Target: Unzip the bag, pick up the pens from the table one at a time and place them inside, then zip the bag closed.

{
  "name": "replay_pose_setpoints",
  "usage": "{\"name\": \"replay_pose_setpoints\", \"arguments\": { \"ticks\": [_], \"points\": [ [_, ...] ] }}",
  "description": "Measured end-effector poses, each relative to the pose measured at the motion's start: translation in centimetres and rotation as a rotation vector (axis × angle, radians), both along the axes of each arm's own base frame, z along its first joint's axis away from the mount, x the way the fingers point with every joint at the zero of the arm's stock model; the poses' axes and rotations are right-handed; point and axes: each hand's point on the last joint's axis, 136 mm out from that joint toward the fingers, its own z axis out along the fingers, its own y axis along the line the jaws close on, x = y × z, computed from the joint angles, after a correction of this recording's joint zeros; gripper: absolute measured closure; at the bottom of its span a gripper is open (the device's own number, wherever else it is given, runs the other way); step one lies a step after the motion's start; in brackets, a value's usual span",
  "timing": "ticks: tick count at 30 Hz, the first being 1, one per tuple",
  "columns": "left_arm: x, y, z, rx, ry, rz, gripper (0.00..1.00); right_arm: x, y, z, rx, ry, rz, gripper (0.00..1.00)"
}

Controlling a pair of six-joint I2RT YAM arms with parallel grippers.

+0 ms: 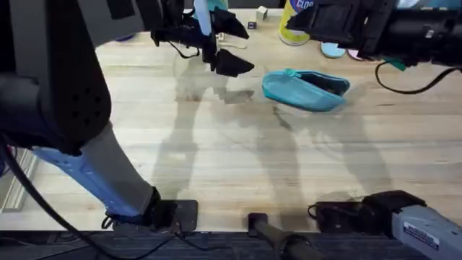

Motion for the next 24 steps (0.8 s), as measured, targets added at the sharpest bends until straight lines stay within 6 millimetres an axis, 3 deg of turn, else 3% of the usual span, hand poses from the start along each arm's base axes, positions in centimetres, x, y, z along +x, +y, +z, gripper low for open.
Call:
{"name": "replay_pose_setpoints", "arguments": {
  "ticks": [12,24],
  "points": [
    [0.0,0.0,0.0,0.0,0.0,0.0,0.007,-1.5,-1.8,-4.5,-0.151,0.149,-0.064,0.005],
    [0.0,0.0,0.0,0.0,0.0,0.0,0.008,-2.2,-1.4,-6.0,-0.479,-0.08,0.11,0.005]
  ]
}}
